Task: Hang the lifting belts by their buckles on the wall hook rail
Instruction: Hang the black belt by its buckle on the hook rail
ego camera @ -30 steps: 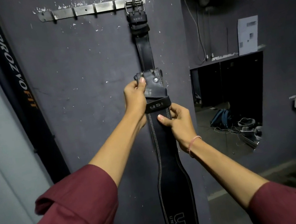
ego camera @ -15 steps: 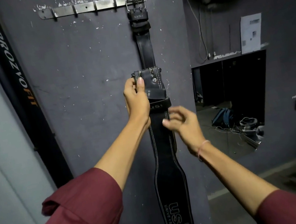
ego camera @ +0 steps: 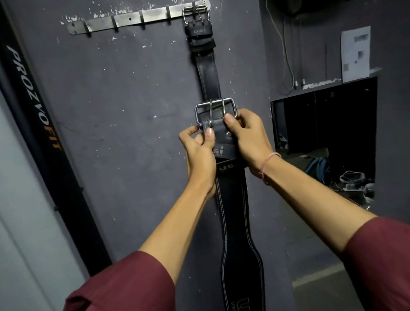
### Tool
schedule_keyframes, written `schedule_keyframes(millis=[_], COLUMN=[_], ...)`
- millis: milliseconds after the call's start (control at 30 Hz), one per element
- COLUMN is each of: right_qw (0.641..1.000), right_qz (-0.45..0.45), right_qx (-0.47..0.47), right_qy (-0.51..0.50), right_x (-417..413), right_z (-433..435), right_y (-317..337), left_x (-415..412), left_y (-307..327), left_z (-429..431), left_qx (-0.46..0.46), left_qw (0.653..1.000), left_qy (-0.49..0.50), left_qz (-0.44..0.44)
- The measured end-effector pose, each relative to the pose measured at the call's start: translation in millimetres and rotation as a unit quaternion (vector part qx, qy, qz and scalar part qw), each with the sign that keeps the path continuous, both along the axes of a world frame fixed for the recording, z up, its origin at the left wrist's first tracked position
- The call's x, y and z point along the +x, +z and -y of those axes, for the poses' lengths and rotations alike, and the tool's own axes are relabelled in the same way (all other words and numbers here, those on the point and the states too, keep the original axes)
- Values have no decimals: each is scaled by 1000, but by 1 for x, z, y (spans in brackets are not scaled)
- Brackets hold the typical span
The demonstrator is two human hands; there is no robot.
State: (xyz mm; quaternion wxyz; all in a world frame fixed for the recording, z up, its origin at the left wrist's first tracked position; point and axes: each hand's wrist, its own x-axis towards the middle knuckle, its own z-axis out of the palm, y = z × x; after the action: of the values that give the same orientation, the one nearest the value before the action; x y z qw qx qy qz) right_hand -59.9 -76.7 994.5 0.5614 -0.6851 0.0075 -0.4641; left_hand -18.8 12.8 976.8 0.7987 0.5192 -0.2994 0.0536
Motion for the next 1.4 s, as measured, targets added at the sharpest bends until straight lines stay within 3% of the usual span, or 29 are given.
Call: schedule_keyframes(millis=[233,467,700,833,1067,1167,1333,1400], right_qw=[997,997,998,998,993,992,992,996], right_qz=[60,71,43,42,52,-1,38,34], right_qx=[45,40,24,4,-31,-10,75,72], right_qy=[-13,-10,-38,-42,-104,-127,-92,-27], right_x=[2,1,8,17,42,62,92,96], right_z=[-10,-4,6,0,-21,-24,-18,-17], right_y=[-8,-11,-13,-12,3,12,22,24], left_x=[-4,-3,7,14,41,59,96,107], left_y=[-5,-5,-4,-3,9,16,17,23], left_z=[-1,6,13,11,3,1,1,-1], left_qx=[-12,0,113,192,126,100,85,62], left_qw=[998,998,979,935,953,955,969,983], left_qy=[29,48,150,280,235,246,210,153], left_qz=[61,48,74,99,143,132,103,75])
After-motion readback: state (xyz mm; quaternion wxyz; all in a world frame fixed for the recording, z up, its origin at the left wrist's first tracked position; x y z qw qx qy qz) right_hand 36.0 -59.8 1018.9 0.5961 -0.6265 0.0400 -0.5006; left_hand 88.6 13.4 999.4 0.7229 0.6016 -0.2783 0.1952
